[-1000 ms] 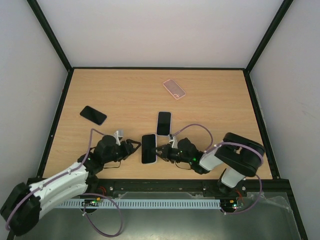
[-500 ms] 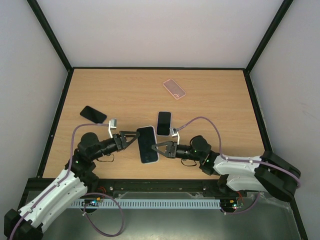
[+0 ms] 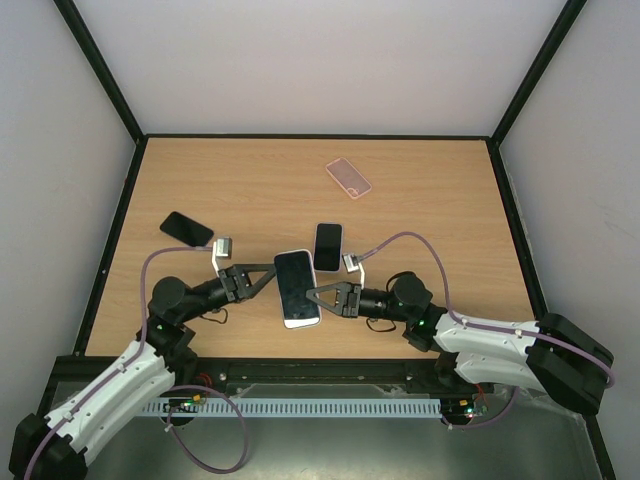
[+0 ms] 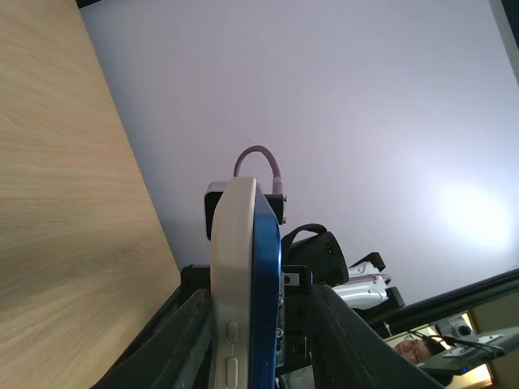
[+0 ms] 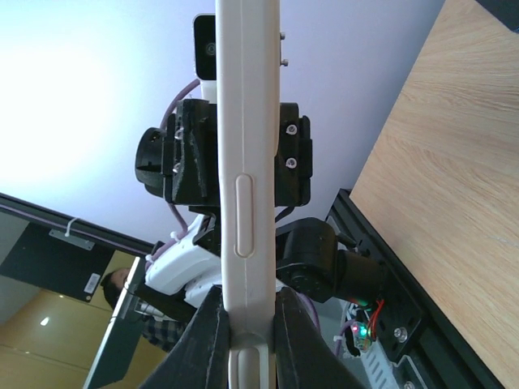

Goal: Put the phone into the phone case

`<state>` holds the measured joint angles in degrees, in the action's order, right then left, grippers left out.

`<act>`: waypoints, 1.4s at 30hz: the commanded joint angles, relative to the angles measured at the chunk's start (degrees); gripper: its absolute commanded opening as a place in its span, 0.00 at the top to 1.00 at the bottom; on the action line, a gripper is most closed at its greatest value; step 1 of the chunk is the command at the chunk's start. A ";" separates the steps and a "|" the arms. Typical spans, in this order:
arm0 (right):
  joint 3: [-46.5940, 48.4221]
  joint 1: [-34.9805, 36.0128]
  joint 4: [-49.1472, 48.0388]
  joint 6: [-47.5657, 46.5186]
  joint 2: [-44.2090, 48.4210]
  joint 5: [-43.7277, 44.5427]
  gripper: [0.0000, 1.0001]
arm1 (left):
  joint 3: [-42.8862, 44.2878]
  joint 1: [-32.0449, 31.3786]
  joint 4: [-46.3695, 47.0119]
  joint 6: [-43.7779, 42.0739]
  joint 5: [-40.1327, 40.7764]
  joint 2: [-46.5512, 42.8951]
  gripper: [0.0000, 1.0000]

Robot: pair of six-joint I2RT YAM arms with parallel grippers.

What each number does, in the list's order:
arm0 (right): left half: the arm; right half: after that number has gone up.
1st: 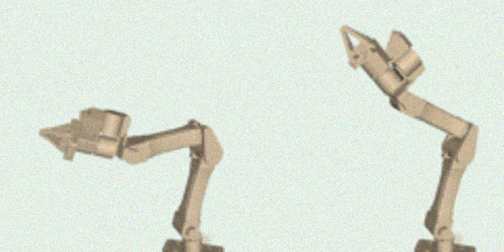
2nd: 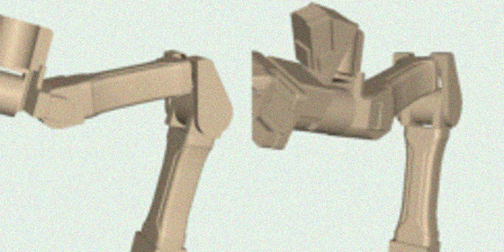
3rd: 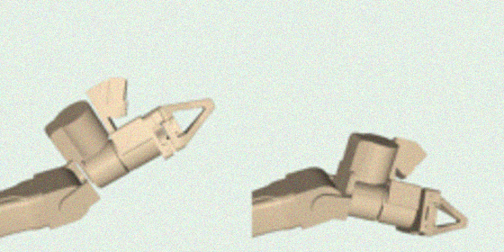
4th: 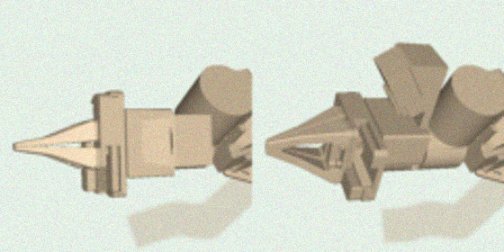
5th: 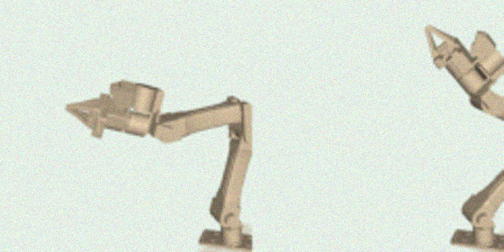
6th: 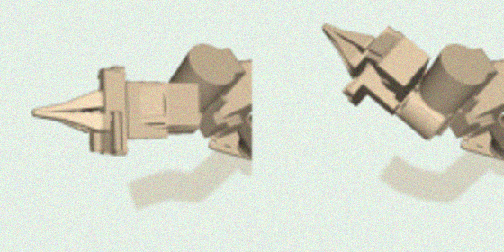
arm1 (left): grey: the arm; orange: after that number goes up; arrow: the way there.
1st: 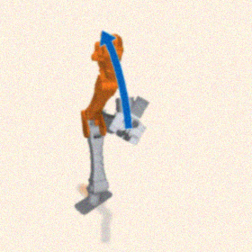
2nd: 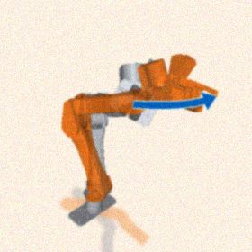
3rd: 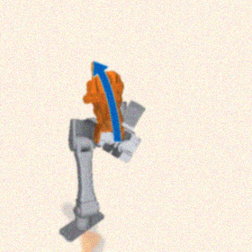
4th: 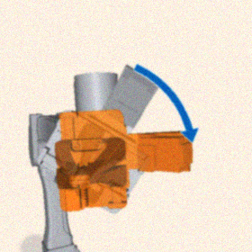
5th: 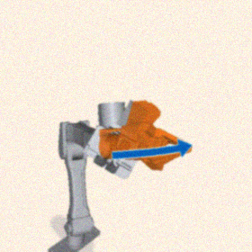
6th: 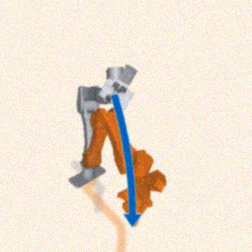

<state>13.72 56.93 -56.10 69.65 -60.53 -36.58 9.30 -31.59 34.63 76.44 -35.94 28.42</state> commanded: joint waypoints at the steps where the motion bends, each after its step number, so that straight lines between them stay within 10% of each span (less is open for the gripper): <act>1: 2.07 0.48 -5.76 1.13 0.11 -2.30 0.95 | 0.08 0.03 7.47 0.91 -1.35 0.37 0.69; 8: 1.78 0.73 -7.98 2.81 -0.66 -3.10 0.95 | 0.15 -0.03 7.57 0.68 -1.07 1.07 0.63; 19: 2.63 1.08 -9.36 5.13 -2.96 -3.85 0.86 | 2.02 -0.05 3.90 -1.28 -0.50 3.04 0.97; 28: 4.80 1.14 2.65 2.73 -0.82 -0.29 0.76 | 5.26 -0.02 -9.09 -5.33 1.89 2.31 0.98; 42: 4.14 1.35 -4.94 7.32 0.48 -3.21 0.89 | 3.13 -0.03 -0.88 -0.01 0.83 -1.36 0.61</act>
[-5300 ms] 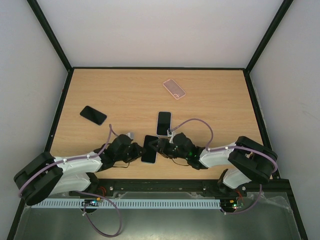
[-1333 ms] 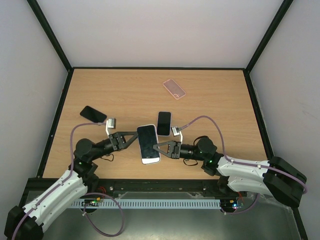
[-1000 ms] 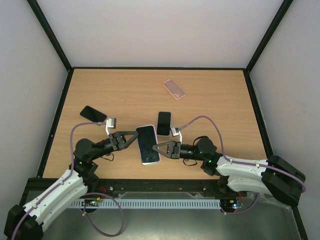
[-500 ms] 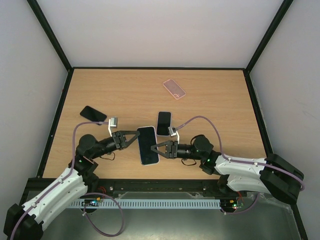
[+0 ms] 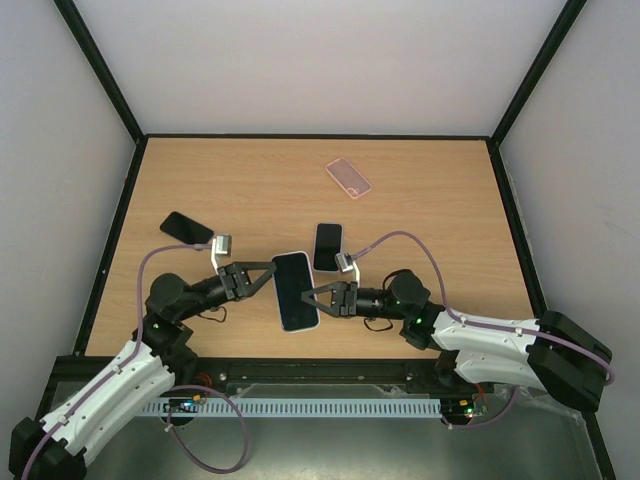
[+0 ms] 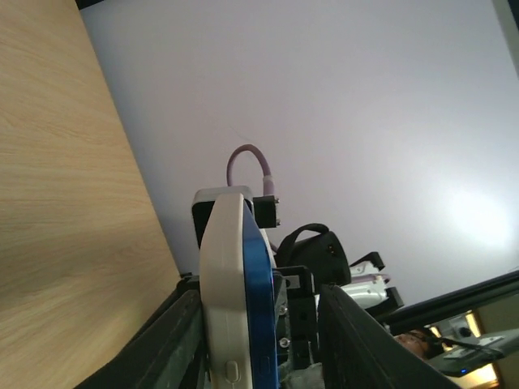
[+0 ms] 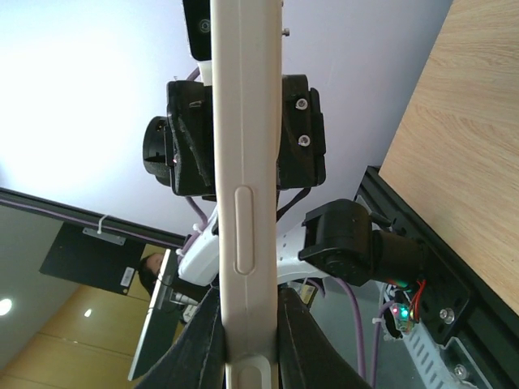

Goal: Put the phone into the phone case

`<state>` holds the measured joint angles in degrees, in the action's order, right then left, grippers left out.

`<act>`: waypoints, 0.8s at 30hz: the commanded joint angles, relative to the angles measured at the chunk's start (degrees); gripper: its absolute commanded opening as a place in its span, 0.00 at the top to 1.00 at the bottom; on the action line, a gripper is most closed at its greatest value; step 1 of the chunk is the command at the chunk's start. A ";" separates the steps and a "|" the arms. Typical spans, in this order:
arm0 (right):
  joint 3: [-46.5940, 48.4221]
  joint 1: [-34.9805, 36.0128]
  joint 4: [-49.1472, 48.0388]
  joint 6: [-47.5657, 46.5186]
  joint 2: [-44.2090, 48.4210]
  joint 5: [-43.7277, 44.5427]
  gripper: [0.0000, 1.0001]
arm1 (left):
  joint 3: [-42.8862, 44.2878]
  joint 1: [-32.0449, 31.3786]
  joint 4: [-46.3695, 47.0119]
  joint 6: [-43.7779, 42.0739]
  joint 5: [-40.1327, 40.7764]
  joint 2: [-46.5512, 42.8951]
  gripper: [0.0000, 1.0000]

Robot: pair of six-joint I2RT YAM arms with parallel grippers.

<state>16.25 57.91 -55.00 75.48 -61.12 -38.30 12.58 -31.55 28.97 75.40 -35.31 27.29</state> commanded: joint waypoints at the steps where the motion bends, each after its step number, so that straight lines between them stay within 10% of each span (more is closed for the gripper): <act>1: 1.76 0.41 -6.65 1.91 0.94 -1.99 0.89 | -0.48 -0.01 5.42 1.44 0.42 0.09 0.60; 7: 2.06 0.43 -4.91 1.14 2.50 -1.48 0.86 | 0.66 -0.05 5.32 0.72 -0.22 2.75 0.94; 12: 1.92 0.43 -1.22 -0.15 2.84 -0.49 0.75 | 2.23 -0.07 -0.24 -1.32 0.55 1.94 0.98; 20: 1.39 0.36 -0.32 -0.58 1.62 3.21 0.90 | 5.49 0.05 -13.30 -5.20 2.83 3.44 0.95; 24: 0.95 0.36 -1.67 0.67 1.74 8.08 0.91 | 5.54 0.01 -11.75 -3.61 1.36 3.63 0.61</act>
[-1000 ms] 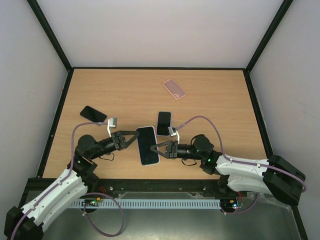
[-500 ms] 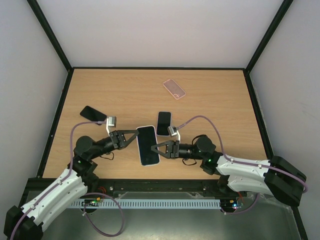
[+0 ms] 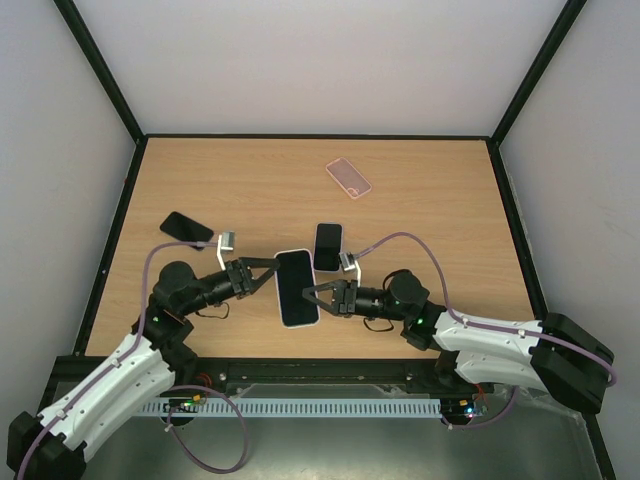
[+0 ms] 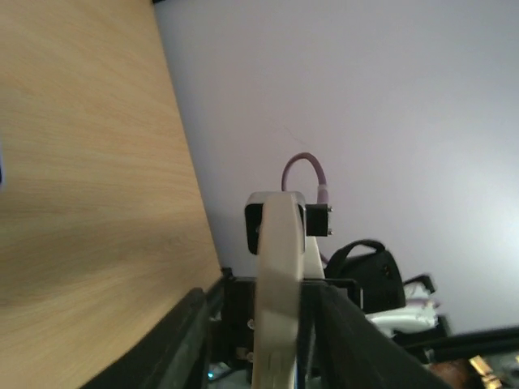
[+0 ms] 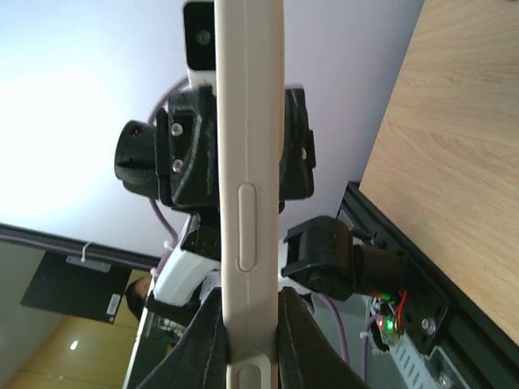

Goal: Put the phone into the phone case

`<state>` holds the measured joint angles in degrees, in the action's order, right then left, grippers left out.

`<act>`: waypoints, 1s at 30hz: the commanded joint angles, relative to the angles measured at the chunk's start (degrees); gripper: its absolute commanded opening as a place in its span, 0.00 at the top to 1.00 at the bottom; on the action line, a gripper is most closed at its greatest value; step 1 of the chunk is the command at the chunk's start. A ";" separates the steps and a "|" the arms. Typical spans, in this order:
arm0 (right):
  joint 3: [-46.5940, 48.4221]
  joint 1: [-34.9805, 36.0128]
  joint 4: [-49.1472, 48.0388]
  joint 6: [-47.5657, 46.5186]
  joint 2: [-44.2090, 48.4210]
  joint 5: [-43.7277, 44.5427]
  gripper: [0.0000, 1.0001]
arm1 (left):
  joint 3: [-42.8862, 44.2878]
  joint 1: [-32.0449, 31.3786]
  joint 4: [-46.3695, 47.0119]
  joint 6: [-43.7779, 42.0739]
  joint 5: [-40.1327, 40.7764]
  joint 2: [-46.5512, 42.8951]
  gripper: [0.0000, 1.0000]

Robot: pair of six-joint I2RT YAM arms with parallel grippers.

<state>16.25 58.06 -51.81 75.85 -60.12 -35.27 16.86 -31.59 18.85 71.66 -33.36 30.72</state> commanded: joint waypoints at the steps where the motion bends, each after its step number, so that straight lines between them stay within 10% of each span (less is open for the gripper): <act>1: 0.93 0.23 -5.22 0.67 0.87 6.55 0.91 | 1.20 0.03 -1.52 0.21 -0.83 -0.13 0.55; 9: 1.56 0.21 -5.45 2.20 1.44 17.22 0.91 | -4.57 -0.13 5.54 4.35 -5.42 -2.42 0.25; 17: 3.98 0.21 -6.64 2.48 -1.47 18.88 0.91 | -5.27 -1.37 9.88 3.15 -8.81 2.54 0.22; 22: 4.01 0.21 -6.81 2.96 -2.42 19.85 0.91 | -4.73 -2.09 7.89 1.30 -8.54 4.31 0.39; 30: 4.17 0.26 -0.28 1.69 -4.31 19.41 0.88 | -0.18 -2.01 -6.23 -5.35 -4.29 6.01 0.93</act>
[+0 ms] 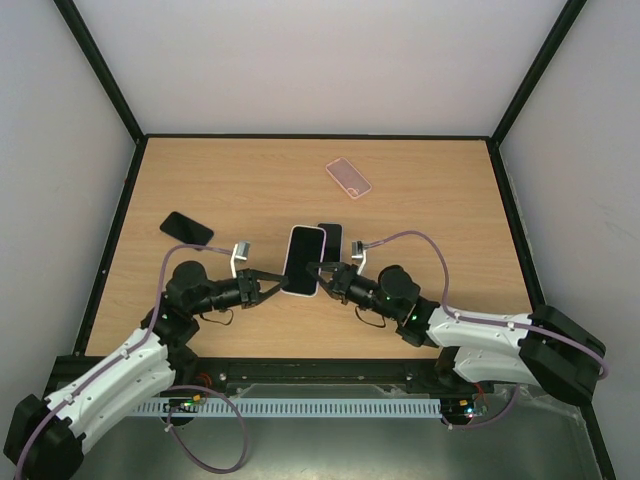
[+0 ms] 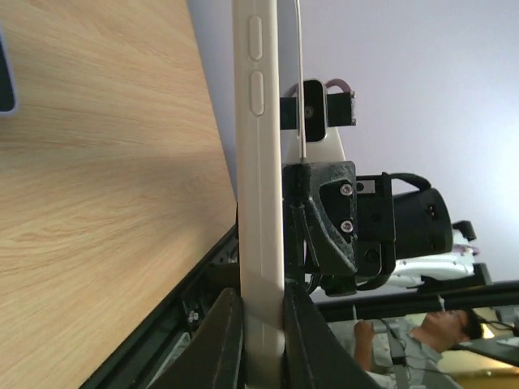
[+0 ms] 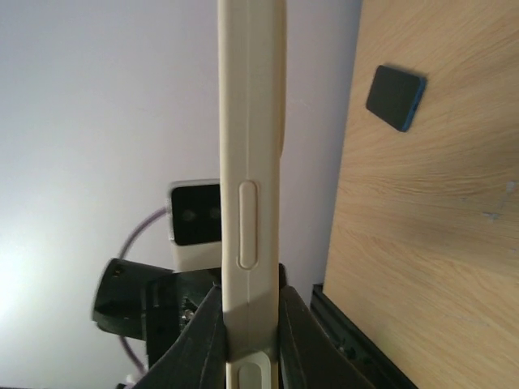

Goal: Put the phone into the phone case

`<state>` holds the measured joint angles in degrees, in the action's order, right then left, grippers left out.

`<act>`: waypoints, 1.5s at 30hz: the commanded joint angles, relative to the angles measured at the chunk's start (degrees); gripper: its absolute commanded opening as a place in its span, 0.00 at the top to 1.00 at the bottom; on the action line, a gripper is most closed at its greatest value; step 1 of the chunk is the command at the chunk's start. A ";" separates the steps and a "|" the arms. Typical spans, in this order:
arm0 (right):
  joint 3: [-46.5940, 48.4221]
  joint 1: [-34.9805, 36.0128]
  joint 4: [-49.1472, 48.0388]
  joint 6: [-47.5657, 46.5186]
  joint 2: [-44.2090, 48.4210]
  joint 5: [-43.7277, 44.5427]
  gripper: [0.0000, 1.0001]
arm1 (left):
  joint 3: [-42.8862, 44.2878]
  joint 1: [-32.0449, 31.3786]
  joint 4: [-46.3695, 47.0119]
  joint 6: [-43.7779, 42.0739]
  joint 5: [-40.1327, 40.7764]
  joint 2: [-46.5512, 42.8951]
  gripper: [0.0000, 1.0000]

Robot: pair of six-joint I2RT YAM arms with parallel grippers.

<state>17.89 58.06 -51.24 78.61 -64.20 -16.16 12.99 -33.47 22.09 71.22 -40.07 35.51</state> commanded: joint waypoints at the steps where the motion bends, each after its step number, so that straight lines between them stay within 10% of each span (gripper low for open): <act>1: 2.43 0.23 0.14 -1.28 -0.48 0.29 0.88 | 4.16 -0.13 -11.10 -5.55 2.76 1.83 0.97; 10: 2.63 0.21 6.67 -4.93 -0.80 -0.32 0.91 | 6.25 -0.19 -17.64 -8.67 4.26 5.88 0.97; 19: 0.79 0.26 0.16 -5.26 -0.53 -7.25 0.92 | 5.19 -0.03 -10.68 -6.83 4.42 5.75 0.57; 28: -0.33 0.21 3.10 -8.07 0.48 -11.76 0.92 | 5.15 -0.10 -13.00 -9.80 9.44 5.99 0.52; 45: -2.28 0.21 6.29 -8.65 1.45 -11.73 0.89 | 5.05 0.02 -12.11 -10.19 10.31 7.65 0.89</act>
<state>16.29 57.89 -42.50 71.02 -65.04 -28.38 17.93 -33.80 11.20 61.95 -32.29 42.87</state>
